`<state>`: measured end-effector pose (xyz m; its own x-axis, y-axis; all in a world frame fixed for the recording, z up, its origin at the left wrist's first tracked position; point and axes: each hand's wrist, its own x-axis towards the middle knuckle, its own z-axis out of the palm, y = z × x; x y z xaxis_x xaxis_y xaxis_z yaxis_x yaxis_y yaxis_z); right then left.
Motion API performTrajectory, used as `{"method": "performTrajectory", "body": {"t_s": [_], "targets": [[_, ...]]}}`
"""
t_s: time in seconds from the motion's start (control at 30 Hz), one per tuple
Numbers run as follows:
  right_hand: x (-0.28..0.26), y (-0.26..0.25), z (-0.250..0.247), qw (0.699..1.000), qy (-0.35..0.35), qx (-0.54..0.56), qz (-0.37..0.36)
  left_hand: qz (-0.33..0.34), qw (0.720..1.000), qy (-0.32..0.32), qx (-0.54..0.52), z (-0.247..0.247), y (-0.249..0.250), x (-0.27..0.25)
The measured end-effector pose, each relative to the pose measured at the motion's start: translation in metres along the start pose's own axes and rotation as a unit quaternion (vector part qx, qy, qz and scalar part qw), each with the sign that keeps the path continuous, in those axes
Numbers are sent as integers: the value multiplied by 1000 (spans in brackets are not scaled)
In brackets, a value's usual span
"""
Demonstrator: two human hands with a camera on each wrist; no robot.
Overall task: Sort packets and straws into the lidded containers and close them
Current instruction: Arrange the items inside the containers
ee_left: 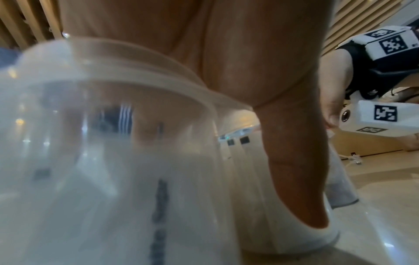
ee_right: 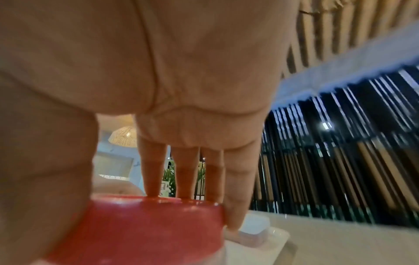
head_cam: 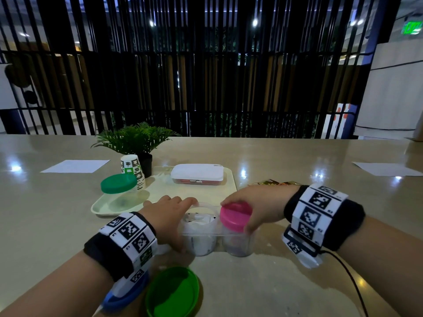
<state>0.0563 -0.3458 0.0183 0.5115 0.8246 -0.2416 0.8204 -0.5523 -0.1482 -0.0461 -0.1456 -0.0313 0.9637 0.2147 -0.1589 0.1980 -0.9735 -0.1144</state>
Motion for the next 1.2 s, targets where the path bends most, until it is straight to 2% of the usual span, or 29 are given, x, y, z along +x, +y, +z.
{"method": "performTrajectory", "body": {"t_s": [0.07, 0.17, 0.23, 0.3, 0.37, 0.43, 0.53, 0.63, 0.73, 0.77, 0.87, 0.93, 1.03, 1.13, 1.2], "targets": [[5, -3, 5, 997, 37, -55, 37, 0, 1000, 1, -2, 0, 0, 0], [13, -6, 18, 975, 113, -164, 97, 2, 1000, 5, -4, 1, -1, 0], [13, -1, 17, 976, 132, -127, 117, 2, 1000, 5, -3, 0, -1, 0], [10, 8, 8, 991, 80, -19, 108, 3, 1000, 5, -2, 1, -1, 0], [2, 11, -1, 996, -16, 65, 54, 4, 1000, 6, -2, 1, -2, 1], [0, 8, -3, 997, -51, 51, 19, 4, 1000, 5, -2, 1, -2, 1], [7, -2, 2, 998, 2, -42, 46, 4, 1000, 3, 1, 1, -2, 2], [11, -4, 8, 979, 72, -155, 106, 2, 1000, 3, 6, 1, -1, 2], [4, 2, -7, 981, 94, -120, 116, 1, 1000, 5, 9, 1, -2, 2], [1, 5, -13, 988, 75, -84, 109, 0, 1000, 5, 10, 1, -3, 2], [1, 7, -16, 997, -39, 26, 55, -1, 1000, 4, 10, 2, -3, 2], [4, 4, -9, 998, -58, 25, 22, 0, 1000, 5, 13, 2, -2, 2], [7, -2, -4, 998, -10, -34, 53, 3, 1000, 6, 13, 2, -2, 2], [18, -11, 6, 975, 66, -178, 112, 4, 1000, 6, 12, 4, -4, 3], [22, -12, -1, 969, 97, -189, 125, 4, 1000, 8, 15, 4, -4, 4]]}}
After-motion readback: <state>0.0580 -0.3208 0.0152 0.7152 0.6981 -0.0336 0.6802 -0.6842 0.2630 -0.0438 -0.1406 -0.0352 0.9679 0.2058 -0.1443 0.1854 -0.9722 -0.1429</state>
